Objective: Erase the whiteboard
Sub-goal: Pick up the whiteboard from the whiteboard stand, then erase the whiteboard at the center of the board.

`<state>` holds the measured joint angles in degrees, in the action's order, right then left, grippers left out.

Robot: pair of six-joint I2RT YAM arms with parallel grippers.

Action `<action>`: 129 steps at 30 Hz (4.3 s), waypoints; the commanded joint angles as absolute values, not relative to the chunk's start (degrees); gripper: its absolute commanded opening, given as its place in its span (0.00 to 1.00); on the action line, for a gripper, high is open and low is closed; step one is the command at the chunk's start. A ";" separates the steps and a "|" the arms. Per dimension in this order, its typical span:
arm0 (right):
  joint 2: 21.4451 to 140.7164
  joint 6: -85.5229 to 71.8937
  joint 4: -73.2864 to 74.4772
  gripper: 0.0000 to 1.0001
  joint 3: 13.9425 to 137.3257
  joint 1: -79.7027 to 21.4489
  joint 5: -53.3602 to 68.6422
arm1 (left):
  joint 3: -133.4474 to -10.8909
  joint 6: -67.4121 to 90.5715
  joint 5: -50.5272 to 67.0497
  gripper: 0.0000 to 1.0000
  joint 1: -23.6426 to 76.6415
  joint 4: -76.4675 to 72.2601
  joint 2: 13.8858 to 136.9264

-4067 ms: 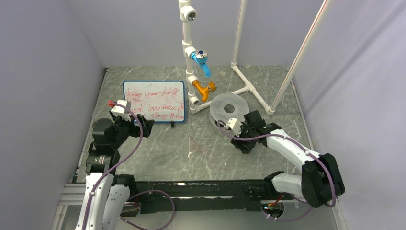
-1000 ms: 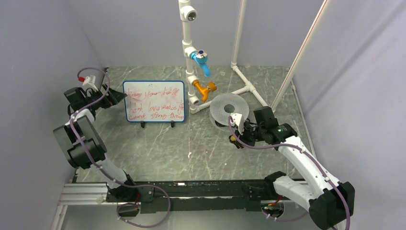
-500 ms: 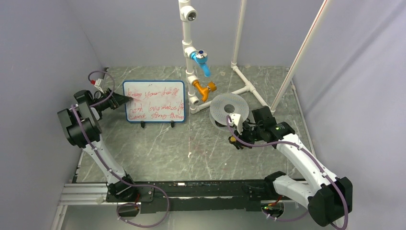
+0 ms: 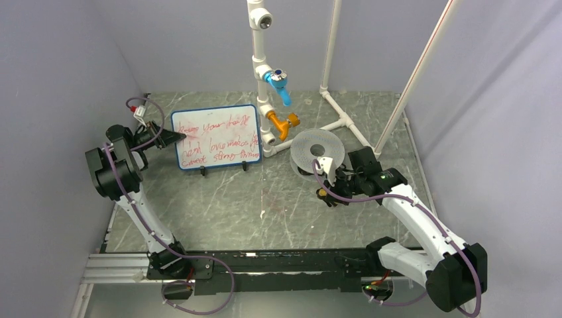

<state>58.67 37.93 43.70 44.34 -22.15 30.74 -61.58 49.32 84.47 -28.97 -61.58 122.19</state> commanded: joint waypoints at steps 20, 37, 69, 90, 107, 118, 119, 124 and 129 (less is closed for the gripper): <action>56.53 39.37 43.81 0.00 45.84 -22.17 32.61 | -59.54 69.72 77.08 0.00 -31.55 -95.27 111.04; 54.86 39.55 44.12 0.00 45.83 -22.21 33.21 | -48.67 61.76 68.20 0.00 -33.44 -79.09 84.36; 55.61 42.73 48.72 0.00 49.78 -16.24 41.00 | -52.96 13.93 47.76 0.00 -15.09 39.65 30.05; 56.85 47.65 58.39 0.00 61.24 -15.10 48.67 | -30.90 44.86 46.54 0.00 13.08 -6.79 25.74; 58.38 38.40 44.65 0.00 59.29 -30.87 32.15 | -21.31 36.33 16.83 0.00 45.10 -43.61 48.06; 63.47 36.34 31.29 0.00 52.52 -46.40 11.72 | -17.86 36.45 2.74 0.00 48.59 -53.85 54.14; 64.15 36.14 30.47 0.00 52.60 -46.84 10.00 | -18.11 36.16 2.84 0.00 48.65 -53.75 54.67; 64.98 32.11 21.21 0.00 52.63 -44.65 -3.25 | -18.26 34.84 5.25 0.00 48.70 -53.71 57.15; 65.92 30.17 20.44 0.00 54.01 -44.41 -2.91 | -17.46 36.03 8.43 0.00 48.72 -52.71 57.52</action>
